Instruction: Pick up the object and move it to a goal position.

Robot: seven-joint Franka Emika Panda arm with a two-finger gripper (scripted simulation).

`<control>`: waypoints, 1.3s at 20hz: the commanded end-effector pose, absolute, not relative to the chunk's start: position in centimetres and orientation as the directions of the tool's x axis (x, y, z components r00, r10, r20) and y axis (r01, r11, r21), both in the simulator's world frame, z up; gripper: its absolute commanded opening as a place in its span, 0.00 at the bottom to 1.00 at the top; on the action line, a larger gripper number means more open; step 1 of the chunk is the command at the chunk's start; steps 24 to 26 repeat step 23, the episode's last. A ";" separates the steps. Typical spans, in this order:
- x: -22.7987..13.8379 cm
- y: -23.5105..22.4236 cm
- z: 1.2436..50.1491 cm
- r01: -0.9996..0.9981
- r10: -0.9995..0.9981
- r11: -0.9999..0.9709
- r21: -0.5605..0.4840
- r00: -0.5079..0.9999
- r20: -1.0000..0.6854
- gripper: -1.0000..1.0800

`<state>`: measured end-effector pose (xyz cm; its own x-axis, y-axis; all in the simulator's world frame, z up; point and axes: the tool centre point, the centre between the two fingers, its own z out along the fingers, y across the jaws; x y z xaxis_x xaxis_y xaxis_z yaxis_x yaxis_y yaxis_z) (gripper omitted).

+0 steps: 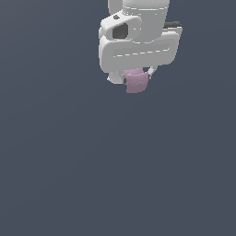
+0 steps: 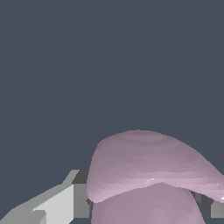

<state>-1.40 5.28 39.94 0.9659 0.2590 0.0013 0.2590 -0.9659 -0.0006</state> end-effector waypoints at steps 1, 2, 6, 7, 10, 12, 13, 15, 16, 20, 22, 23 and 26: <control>-1.5 5.0 42.4 0.259 0.259 -0.966 -0.001 0.966 0.000 0.00; -1.5 5.0 43.3 0.259 0.259 -0.966 -0.001 0.966 0.000 0.00; -1.5 4.7 46.3 0.259 0.259 -0.966 -0.001 0.966 0.000 0.00; -1.5 4.6 46.9 0.258 0.258 -0.966 0.000 0.966 0.000 0.00; -1.4 4.5 48.4 0.258 0.258 -0.966 0.000 0.966 0.000 0.00; -1.4 4.4 49.1 0.258 0.258 -0.966 0.000 0.966 0.000 0.00; -1.4 4.4 49.5 0.258 0.258 -0.966 0.000 0.966 0.000 0.00; -1.3 4.4 50.0 0.258 0.258 -0.966 0.000 0.966 0.000 0.00; -1.3 4.3 50.2 0.258 0.258 -0.966 0.000 0.966 0.000 0.00; -1.3 4.3 50.6 0.258 0.258 -0.966 0.000 0.966 0.000 0.00; -1.2 4.3 50.6 0.258 0.258 -0.966 0.000 0.966 0.000 0.00; -1.2 4.3 50.6 0.258 0.258 -0.966 0.000 0.966 0.000 0.00; -1.2 4.3 50.6 0.258 0.258 -0.966 0.000 0.966 0.000 0.00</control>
